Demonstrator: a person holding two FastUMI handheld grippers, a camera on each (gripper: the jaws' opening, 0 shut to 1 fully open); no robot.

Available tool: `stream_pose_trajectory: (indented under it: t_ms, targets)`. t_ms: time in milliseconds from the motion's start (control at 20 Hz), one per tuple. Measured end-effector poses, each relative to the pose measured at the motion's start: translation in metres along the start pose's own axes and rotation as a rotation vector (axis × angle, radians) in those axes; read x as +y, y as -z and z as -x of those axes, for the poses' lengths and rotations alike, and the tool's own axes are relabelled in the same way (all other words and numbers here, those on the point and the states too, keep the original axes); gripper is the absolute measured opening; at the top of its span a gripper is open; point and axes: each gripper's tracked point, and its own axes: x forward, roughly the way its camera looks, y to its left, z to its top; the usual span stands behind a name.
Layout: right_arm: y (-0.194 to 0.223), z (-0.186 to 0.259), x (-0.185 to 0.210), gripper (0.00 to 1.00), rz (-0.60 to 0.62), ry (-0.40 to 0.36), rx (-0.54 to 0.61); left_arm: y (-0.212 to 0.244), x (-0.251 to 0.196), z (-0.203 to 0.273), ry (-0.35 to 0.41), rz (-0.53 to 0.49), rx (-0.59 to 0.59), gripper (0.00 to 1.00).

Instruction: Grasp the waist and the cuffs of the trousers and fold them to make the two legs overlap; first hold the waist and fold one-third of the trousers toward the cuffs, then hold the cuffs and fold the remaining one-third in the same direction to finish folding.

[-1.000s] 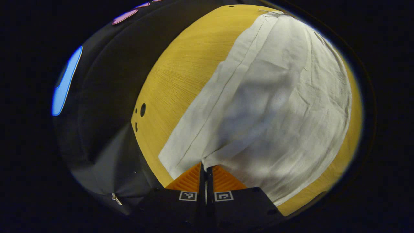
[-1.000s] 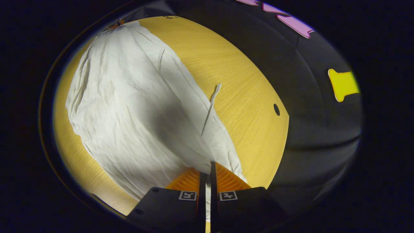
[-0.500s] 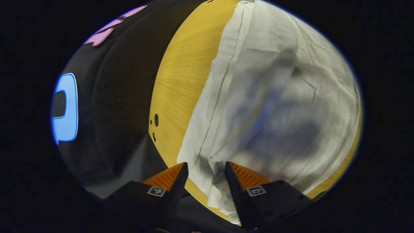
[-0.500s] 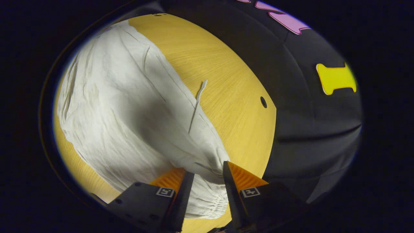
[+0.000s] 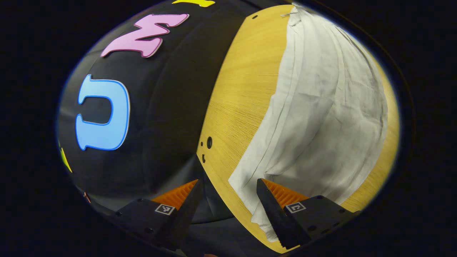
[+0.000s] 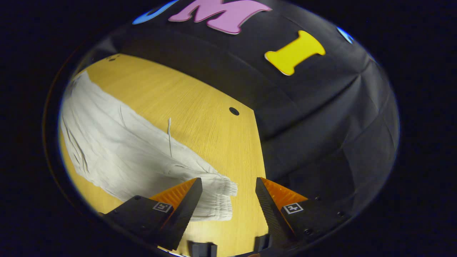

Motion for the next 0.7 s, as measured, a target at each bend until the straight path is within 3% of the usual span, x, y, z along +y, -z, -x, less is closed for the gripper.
stream_pose_trajectory:
  t_ms: [200, 350, 700]
  targets:
    - [0.000, 0.036, -0.006, 0.96, -0.243, -0.011, -0.042, 0.005, 0.013, 0.041, -0.042, 0.211, -0.031, 0.96]
    - [0.017, 0.052, 0.010, 0.97, -0.418, -0.049, 0.002, 0.011, 0.014, 0.065, -0.051, 0.449, -0.028, 0.96]
    - [0.066, 0.038, 0.029, 0.97, -0.778, -0.068, 0.158, -0.022, 0.000, 0.103, 0.072, 1.028, -0.119, 0.96]
